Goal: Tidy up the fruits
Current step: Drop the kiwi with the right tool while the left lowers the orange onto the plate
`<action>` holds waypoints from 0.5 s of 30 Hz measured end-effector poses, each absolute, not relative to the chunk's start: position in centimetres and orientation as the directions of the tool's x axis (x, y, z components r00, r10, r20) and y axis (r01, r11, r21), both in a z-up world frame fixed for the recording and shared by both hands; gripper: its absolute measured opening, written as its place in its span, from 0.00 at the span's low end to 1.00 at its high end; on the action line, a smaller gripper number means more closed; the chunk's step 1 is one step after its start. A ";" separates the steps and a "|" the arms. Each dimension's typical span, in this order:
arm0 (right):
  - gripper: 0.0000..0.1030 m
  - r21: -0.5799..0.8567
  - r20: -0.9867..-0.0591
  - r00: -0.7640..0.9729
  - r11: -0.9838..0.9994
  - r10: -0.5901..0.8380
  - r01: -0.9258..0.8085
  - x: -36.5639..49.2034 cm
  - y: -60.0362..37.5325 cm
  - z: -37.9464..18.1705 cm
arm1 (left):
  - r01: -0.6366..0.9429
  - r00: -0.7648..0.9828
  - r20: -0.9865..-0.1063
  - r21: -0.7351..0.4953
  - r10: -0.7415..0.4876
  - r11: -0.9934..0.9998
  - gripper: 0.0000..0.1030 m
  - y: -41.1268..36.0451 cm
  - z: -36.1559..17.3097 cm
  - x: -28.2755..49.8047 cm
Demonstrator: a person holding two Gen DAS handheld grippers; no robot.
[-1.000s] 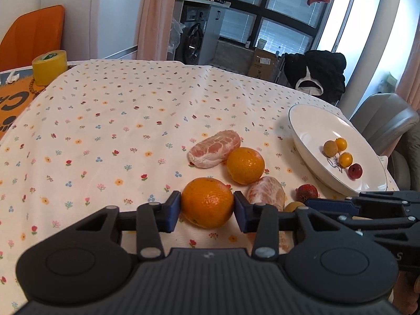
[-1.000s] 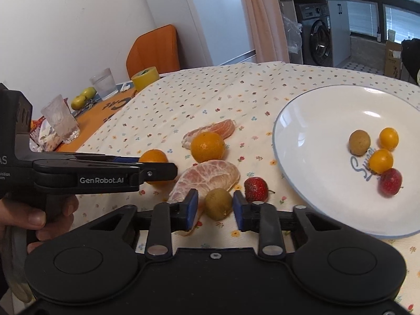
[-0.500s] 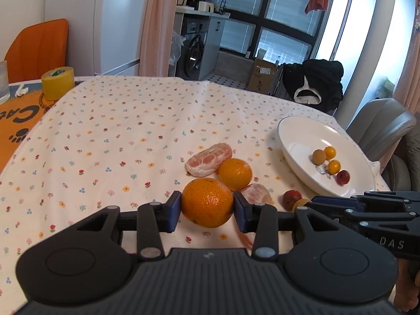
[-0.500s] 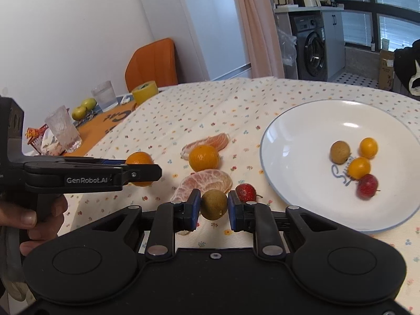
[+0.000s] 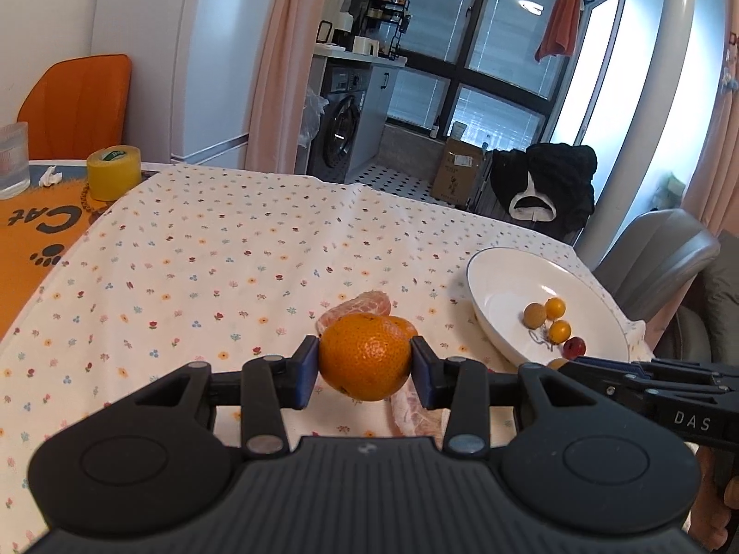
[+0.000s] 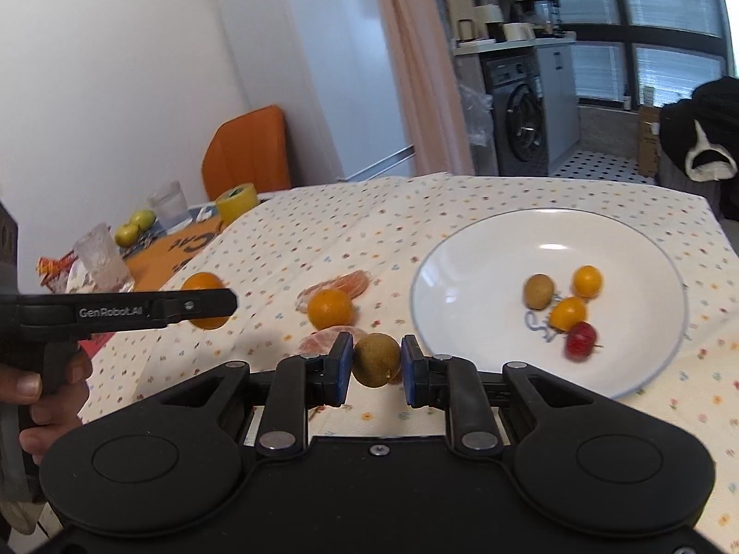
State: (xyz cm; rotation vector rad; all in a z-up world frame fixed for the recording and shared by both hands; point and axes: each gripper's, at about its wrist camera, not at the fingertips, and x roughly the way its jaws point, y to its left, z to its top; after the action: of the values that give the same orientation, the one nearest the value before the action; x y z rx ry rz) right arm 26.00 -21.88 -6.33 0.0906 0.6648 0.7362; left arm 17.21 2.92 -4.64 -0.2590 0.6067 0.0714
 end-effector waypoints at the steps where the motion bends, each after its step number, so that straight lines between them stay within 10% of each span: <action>1: 0.20 0.310 -0.528 0.552 0.751 0.646 -0.582 26.0 -22.2 -6.4 | -0.139 0.821 -0.571 -0.222 -0.013 0.965 0.39 2.8 -4.6 17.2; 15: 0.20 0.333 -0.510 0.627 0.807 0.589 -0.487 26.2 -26.3 -6.5 | -0.060 0.826 -0.558 -0.230 -0.081 0.971 0.39 -0.2 -4.2 18.8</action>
State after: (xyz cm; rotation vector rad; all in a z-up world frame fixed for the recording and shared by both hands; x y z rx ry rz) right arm 26.23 -26.26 -6.49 0.1689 0.6437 0.6203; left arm 18.82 -0.25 -4.17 -0.2430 0.6010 -0.0109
